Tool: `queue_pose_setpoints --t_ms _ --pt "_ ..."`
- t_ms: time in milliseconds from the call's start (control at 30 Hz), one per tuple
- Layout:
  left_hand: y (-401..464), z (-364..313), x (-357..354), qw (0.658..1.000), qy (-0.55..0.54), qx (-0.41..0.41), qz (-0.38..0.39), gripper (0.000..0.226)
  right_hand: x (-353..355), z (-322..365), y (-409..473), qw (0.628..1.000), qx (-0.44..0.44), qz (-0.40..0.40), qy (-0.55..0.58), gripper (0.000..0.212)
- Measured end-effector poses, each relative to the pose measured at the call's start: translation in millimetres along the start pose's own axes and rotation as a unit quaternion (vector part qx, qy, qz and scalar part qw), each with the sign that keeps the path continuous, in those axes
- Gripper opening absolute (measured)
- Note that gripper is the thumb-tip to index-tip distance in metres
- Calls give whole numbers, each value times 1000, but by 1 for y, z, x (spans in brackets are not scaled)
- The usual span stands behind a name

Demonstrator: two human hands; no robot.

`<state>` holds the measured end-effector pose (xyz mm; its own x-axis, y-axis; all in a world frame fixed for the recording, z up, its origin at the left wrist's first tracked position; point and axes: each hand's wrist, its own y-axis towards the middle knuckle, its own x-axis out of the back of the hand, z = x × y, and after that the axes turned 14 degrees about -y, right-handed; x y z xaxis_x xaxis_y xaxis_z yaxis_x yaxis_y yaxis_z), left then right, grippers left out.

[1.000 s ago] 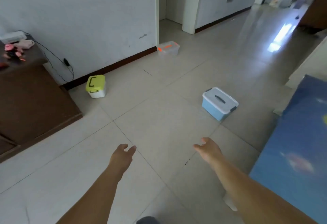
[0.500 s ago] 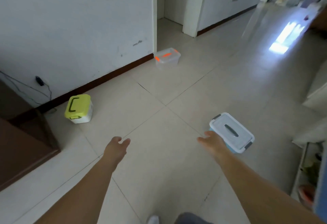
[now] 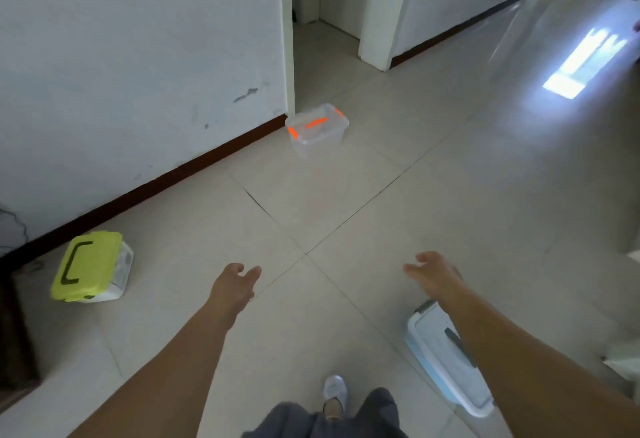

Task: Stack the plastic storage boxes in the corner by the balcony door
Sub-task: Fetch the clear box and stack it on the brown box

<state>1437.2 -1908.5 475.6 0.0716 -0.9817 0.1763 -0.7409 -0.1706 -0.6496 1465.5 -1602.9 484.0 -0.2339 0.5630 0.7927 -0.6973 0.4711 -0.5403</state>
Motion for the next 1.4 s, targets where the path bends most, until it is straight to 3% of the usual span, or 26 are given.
queue_pose_setpoints --t_ms 333,800,1200,1400 --pt "174 -163 -104 1000 8 -12 2 56 103 131 223 998 34 -39 19 51" --pt "415 -380 -210 999 24 23 -14 56 226 266 502 999 20 21 31 52" --pt "583 -488 -318 985 -98 101 -99 54 289 409 763 981 105 118 -116 50" --pt "642 -508 -340 970 -137 138 -143 52 273 478 838 944 179 151 -234 56"
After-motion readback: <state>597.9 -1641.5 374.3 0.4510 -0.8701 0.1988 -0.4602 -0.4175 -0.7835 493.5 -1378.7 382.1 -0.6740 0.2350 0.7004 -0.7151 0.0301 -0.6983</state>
